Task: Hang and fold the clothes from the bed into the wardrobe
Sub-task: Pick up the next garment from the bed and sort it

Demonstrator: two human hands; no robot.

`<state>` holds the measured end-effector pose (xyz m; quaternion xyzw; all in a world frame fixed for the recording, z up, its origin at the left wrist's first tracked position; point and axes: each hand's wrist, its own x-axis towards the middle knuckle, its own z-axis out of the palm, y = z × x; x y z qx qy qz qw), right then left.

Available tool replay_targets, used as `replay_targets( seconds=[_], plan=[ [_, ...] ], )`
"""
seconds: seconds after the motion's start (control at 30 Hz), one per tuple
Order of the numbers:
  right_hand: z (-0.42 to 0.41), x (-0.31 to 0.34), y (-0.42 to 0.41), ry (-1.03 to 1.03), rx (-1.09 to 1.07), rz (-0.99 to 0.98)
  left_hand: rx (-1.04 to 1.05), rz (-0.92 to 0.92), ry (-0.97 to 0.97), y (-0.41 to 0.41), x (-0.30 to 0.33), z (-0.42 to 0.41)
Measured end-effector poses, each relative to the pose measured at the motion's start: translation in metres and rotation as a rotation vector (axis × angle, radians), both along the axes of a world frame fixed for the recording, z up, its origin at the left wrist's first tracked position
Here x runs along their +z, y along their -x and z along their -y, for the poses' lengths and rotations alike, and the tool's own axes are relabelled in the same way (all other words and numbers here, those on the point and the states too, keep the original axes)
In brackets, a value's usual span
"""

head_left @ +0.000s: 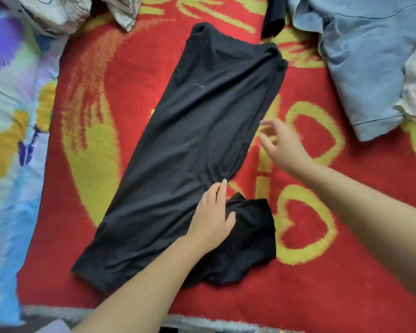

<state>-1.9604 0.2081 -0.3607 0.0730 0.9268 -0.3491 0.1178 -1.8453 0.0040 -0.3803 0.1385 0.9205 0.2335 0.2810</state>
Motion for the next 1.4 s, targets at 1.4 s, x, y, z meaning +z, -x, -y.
replay_targets(
  seconds=[1.4],
  plan=[
    [0.192,-0.015,-0.220,-0.588,0.869,0.117,0.472,0.537,0.026,-0.032,0.017,0.238]
  ],
)
